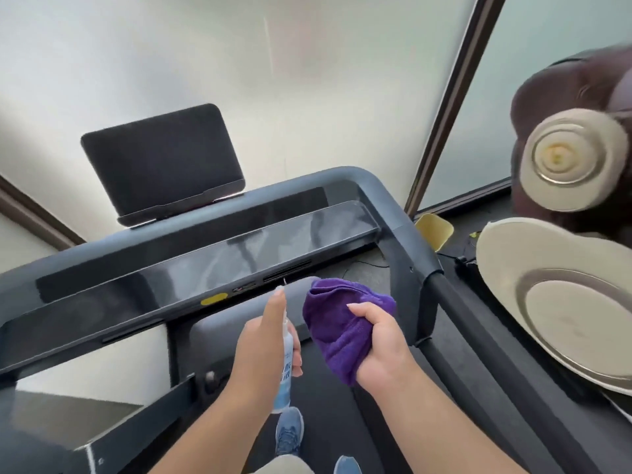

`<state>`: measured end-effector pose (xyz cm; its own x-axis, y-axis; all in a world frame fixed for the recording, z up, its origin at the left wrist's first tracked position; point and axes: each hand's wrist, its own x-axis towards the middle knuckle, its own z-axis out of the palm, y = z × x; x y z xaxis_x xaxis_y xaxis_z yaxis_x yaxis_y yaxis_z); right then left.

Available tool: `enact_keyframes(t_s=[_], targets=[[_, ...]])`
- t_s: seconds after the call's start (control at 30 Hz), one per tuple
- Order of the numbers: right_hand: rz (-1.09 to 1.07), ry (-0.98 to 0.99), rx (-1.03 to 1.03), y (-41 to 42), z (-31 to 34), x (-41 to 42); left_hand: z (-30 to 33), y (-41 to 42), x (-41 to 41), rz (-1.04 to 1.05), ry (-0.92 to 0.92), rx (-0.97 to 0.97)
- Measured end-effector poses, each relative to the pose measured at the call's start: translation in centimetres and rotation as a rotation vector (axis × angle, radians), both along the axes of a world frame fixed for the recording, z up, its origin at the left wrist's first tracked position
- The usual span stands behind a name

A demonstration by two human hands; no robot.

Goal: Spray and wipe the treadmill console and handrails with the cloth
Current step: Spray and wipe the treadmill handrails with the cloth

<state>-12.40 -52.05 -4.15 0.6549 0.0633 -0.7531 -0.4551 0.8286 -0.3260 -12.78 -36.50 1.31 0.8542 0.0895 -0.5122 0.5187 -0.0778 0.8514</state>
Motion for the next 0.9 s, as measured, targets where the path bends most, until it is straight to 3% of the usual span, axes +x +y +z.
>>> enact_keyframes(t_s=[0.23,0.43,0.57,0.9], targets=[[-0.227,0.058,-0.153,-1.7,0.3,-0.1,0.9,-2.5,7.9,-0.200,0.028,-0.043],[-0.453,0.115,-0.086,-0.1,0.3,0.1,4.5,-5.1,18.8,-0.329,-0.184,0.078],[-0.538,0.054,-0.061,1.5,1.8,-0.1,4.9,-8.1,24.8,-0.434,-0.271,0.172],[-0.691,0.024,-0.102,-0.1,4.0,-0.9,2.2,-12.1,25.9,-0.651,-0.210,0.323]])
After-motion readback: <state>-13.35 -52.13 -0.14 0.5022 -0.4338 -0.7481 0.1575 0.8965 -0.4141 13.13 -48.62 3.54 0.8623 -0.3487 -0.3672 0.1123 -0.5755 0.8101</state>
